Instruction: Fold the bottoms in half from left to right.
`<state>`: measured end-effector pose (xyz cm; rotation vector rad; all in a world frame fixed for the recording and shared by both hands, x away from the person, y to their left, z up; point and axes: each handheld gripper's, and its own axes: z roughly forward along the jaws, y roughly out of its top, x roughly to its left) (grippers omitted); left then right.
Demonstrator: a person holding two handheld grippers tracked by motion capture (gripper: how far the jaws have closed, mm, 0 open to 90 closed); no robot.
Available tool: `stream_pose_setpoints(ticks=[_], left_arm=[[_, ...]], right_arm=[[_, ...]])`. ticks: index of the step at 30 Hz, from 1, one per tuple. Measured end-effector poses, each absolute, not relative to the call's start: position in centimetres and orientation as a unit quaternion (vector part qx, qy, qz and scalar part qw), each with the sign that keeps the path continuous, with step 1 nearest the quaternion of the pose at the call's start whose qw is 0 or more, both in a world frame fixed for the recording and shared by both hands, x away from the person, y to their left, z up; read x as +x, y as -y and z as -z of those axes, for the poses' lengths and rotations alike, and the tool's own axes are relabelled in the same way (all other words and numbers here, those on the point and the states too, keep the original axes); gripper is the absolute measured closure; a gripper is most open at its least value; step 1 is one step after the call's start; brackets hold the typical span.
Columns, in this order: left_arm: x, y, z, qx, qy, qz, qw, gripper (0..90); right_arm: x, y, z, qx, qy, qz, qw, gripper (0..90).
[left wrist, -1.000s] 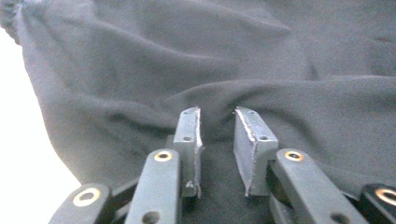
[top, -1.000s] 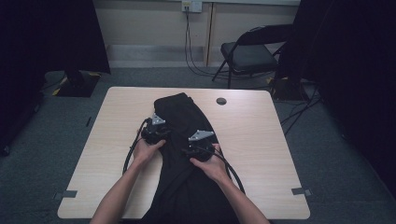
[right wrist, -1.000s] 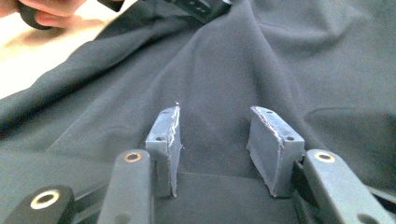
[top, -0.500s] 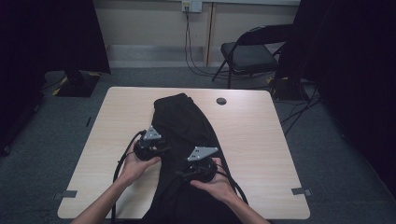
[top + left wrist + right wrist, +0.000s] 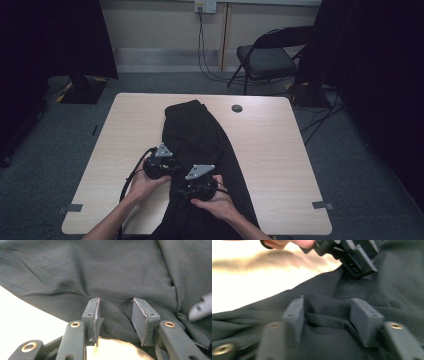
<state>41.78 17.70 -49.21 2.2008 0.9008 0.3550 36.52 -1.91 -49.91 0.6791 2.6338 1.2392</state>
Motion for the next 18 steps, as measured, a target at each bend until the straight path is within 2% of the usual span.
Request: stream_pose_setpoints(ticks=[2,5,9,18], left_arm=[[41.8,-17.7,49.2,0.853,-0.350,-0.144,0.358,58.2],[41.8,-17.7,49.2,0.853,-0.351,-0.144,0.358,58.2],[41.8,-17.8,49.3,0.851,-0.352,-0.143,0.362,58.1],[41.9,-17.8,49.3,0.851,-0.353,-0.141,0.363,58.1]], right_arm=[[36.3,1.9,49.8,0.223,-0.878,-0.418,0.075,65.3],[35.9,2.2,49.2,0.223,-0.873,-0.428,0.076,78.3],[35.7,3.4,47.8,0.230,-0.861,-0.449,0.071,83.2],[34.9,9.4,45.0,0.266,-0.833,-0.477,0.085,85.2]])
